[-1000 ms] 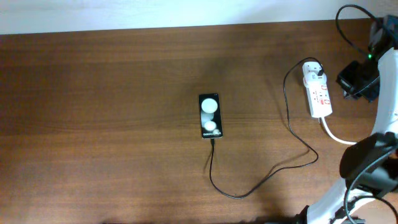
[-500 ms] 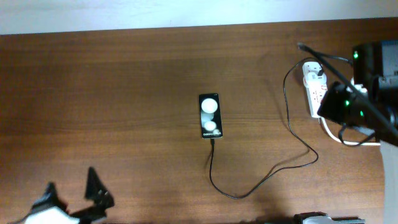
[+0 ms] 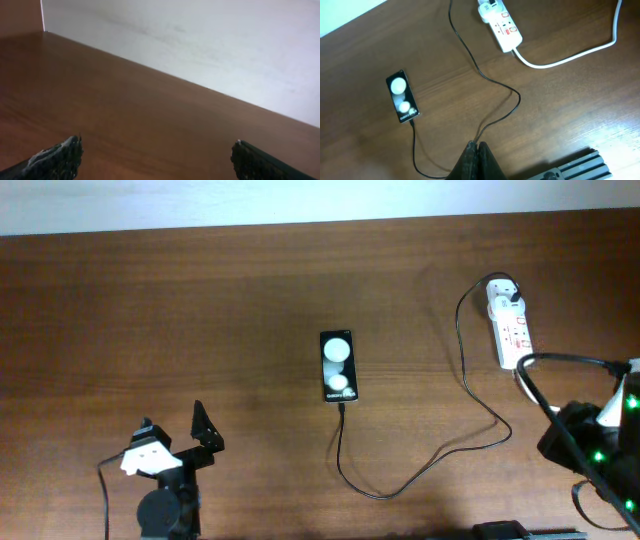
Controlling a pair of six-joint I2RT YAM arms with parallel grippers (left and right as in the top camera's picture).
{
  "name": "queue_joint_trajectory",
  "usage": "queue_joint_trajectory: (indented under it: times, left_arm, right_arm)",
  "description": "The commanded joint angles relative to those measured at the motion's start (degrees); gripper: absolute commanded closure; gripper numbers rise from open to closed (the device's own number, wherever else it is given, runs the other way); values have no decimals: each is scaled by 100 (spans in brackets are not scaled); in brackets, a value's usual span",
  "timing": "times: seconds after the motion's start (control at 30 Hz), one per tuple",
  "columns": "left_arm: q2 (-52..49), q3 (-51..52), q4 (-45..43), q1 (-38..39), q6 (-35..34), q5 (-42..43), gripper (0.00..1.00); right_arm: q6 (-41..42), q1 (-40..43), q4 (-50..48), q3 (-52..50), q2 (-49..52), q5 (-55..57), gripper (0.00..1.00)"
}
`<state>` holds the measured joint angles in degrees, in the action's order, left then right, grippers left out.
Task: Plug charger to phone and switch on socket
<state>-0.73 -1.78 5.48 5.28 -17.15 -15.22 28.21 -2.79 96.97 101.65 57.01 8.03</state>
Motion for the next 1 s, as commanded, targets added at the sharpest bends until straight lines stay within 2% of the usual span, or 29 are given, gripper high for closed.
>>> queue_joint_trajectory:
  times: [0.0,0.53,0.73,0.77,0.9,0.97]
  left_arm:
    - [7,57,-70,-20,-9,50,1]
    - [44,61,-74,-219,-9,50,1]
    - [44,61,-76,-219,-11,52,1]
    - [44,61,-72,-219,87,48,1]
    - [44,61,-52,-219,1764,372,1]
    - [44,61,-50,-219,1764,369,1]
  right_arm:
    - [-103,-26,35,-42,-35,-28,96]
    - [-256,-26,35,-50,-146,-26,96]
    - [-400,-26,35,-164,-535,-46,96]
    - [-400,-26,35,-402,-697,-46,96]
    - [-400,-26,33,-844,-800,-22,96]
    - [-400,-26,11,-848,-802,-20,96]
